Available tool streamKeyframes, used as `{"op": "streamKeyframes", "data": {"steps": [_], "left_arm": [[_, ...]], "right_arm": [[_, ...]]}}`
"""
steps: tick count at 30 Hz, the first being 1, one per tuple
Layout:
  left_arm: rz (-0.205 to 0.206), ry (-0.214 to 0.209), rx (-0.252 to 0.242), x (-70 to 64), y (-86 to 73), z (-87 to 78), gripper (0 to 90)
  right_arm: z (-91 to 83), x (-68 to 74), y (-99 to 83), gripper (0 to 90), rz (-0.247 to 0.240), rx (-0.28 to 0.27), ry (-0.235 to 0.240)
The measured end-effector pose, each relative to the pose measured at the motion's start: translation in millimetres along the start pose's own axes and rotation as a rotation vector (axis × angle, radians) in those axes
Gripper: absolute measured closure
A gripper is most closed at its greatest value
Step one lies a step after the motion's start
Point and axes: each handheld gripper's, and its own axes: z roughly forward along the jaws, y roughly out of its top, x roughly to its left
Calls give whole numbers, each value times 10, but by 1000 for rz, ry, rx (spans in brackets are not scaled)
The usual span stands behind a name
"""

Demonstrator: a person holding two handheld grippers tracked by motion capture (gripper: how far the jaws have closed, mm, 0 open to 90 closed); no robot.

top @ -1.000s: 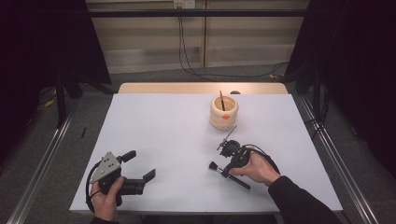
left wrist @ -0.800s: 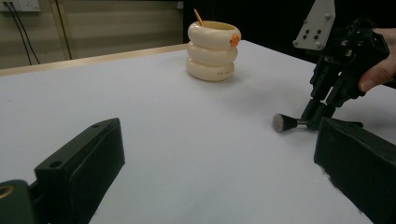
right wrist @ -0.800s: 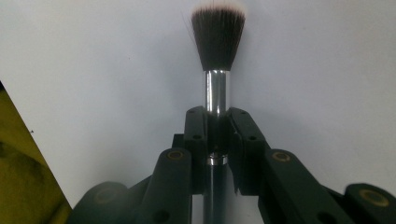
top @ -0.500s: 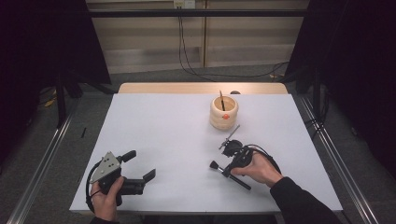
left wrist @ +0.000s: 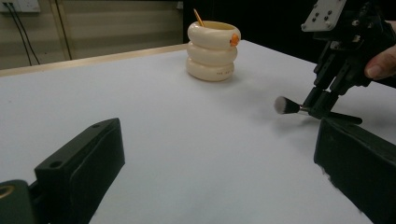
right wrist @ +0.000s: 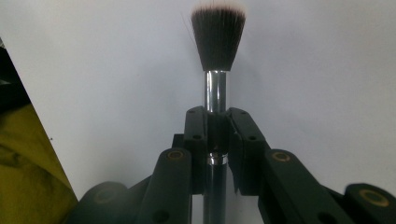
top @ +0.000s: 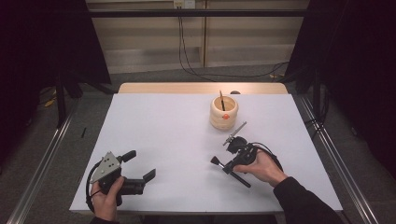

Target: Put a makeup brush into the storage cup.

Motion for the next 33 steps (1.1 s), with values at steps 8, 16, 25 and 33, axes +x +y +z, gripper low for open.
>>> {"op": "streamKeyframes", "data": {"steps": [8, 16, 25, 33], "left_arm": [[-2, 5, 2, -2, 0, -2, 17], [1, 4, 4, -3, 2, -3, 18], [5, 6, 5, 7, 4, -3, 18], [9, -1, 1, 14, 7, -8, 18]], "right_arm": [[-110, -28, -33, 790, 12, -78, 0], [-198, -15, -73, 790, 8, -164, -15], [-299, -36, -173, 790, 48, -266, -16], [-353, -63, -240, 790, 37, -385, -12]]}}
